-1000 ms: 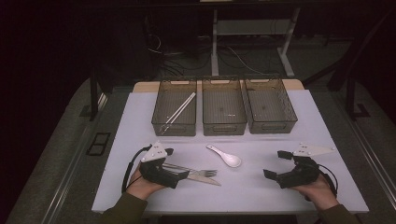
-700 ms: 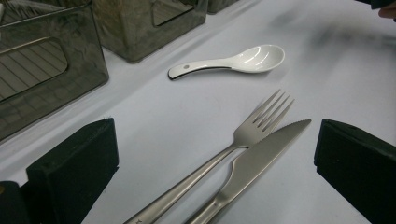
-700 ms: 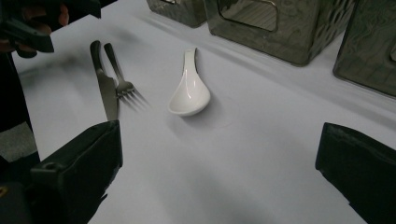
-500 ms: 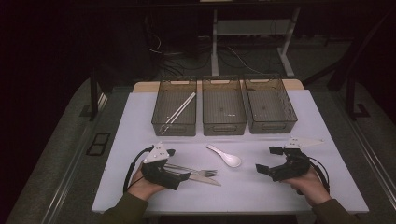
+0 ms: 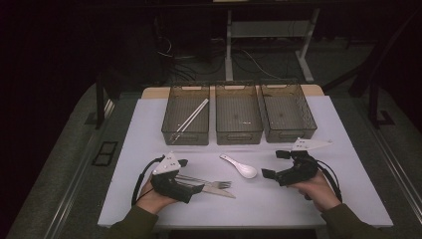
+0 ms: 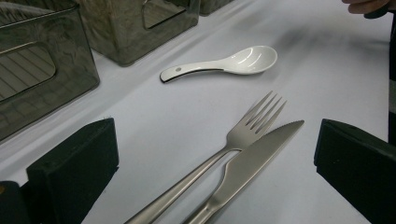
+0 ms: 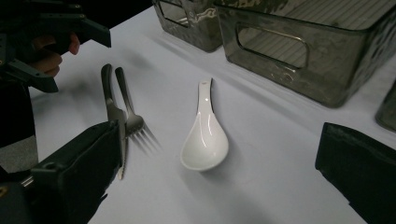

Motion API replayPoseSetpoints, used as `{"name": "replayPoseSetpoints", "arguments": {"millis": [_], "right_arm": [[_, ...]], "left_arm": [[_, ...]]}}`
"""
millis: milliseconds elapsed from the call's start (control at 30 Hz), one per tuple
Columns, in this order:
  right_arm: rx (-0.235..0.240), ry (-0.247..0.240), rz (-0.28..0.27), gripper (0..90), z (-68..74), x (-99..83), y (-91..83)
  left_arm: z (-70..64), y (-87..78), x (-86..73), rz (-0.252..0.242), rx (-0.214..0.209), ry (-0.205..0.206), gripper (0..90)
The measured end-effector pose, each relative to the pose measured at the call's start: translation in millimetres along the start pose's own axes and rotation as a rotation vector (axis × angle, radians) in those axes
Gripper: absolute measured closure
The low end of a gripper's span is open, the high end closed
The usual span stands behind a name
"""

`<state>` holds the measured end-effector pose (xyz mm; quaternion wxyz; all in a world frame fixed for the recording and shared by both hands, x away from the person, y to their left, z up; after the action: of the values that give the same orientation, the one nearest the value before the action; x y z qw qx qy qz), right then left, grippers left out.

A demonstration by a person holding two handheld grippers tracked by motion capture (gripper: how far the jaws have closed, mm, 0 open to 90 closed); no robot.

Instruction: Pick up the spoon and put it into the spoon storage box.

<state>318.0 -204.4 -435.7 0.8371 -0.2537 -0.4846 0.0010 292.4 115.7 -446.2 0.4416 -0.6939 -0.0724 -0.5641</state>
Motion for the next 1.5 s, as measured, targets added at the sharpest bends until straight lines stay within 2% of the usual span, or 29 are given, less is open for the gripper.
{"name": "replayPoseSetpoints", "arguments": {"millis": [333,700,1100,1200,1400,1433,1500], "right_arm": [[0.022,-0.022,0.000,0.8,1.3,15.4,18.5],[0.034,-0.036,0.032,0.8,-0.6,24.2,36.2],[0.053,-0.033,0.092,0.8,-3.9,28.2,58.1],[0.057,-0.022,0.103,0.8,-5.5,29.0,63.4],[0.050,-0.026,0.143,0.9,-8.8,29.3,71.2],[0.050,-0.021,0.149,4.4,-9.6,28.7,71.5],[0.047,-0.024,0.163,5.0,-11.1,26.6,72.1]], "left_arm": [[-0.4,-0.3,0.2,-0.009,-0.004,-0.002,0.0],[-1.3,0.5,-0.2,-0.011,-0.007,0.008,0.0],[-0.3,0.4,-0.3,-0.014,-0.011,0.003,0.0],[-0.6,1.0,0.0,-0.020,-0.009,-0.014,0.0],[-0.4,0.6,-0.6,-0.014,-0.010,-0.006,0.0],[-0.5,0.7,-0.5,-0.015,-0.011,-0.003,0.0],[-0.8,1.1,-0.3,-0.018,-0.012,-0.004,0.0]]}}
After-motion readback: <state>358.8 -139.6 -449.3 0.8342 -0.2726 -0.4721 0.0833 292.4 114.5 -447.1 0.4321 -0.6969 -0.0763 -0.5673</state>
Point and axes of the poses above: each handheld gripper's, and its own axes: y roughly forward along the jaws, x roughly out of its top, z roughly to its left, the point moved 5 cm from there along y, roughly forward along the jaws, and after that the axes turned 13 degrees about x, right-handed, at the moved point
